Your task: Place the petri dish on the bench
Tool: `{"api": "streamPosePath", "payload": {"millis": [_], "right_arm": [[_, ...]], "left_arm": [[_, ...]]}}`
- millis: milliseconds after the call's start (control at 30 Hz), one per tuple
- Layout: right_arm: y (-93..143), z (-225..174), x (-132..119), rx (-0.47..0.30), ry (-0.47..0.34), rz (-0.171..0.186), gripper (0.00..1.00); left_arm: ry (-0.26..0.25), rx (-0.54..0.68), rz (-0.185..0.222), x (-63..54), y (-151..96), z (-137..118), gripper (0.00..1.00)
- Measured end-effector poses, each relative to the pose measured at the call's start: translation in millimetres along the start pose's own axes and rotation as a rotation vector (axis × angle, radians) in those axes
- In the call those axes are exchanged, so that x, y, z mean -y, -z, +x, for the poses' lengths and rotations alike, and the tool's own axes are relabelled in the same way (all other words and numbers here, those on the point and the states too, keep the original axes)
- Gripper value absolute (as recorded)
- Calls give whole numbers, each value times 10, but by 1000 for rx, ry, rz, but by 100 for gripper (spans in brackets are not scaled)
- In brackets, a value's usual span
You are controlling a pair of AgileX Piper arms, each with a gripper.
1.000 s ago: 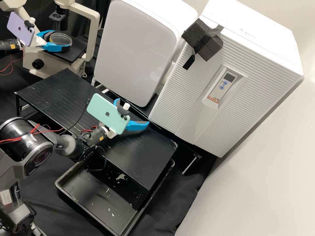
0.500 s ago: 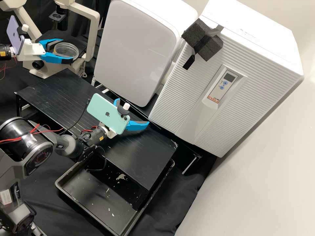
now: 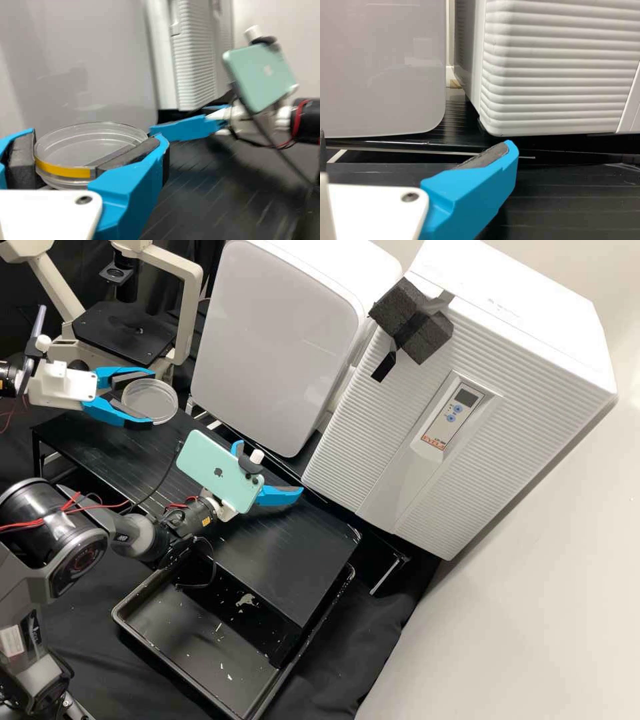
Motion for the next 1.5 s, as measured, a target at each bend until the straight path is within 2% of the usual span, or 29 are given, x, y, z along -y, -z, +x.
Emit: {"api": "streamPosePath", "payload": {"millis": [133,267,333,467,633,700,900,1267,1300,1500], "right_arm": [[0,0,0,0,0,0,100],[0,0,0,0,0,0,100],[0,0,0,0,0,0,100],[0,0,0,0,0,0,100],[0,0,0,0,0,0,100],[0,0,0,0,0,0,100],[0,0,0,0,0,0,100],[0,0,0,0,0,0,100],[0,0,0,0,0,0,100],[0,0,0,0,0,0,100]], "left_arm": [[-6,41,40,-17,-106,159,0],[23,56,80,34,-166,375,0],[57,59,93,101,-180,488,0],[121,56,91,229,-183,630,0],[186,77,46,334,-199,664,0],[199,89,2,344,-213,661,0],[217,115,-68,345,-252,653,0],[226,122,-120,378,-281,675,0],[226,124,-121,379,-286,681,100],[226,128,-141,390,-297,714,100]]}}
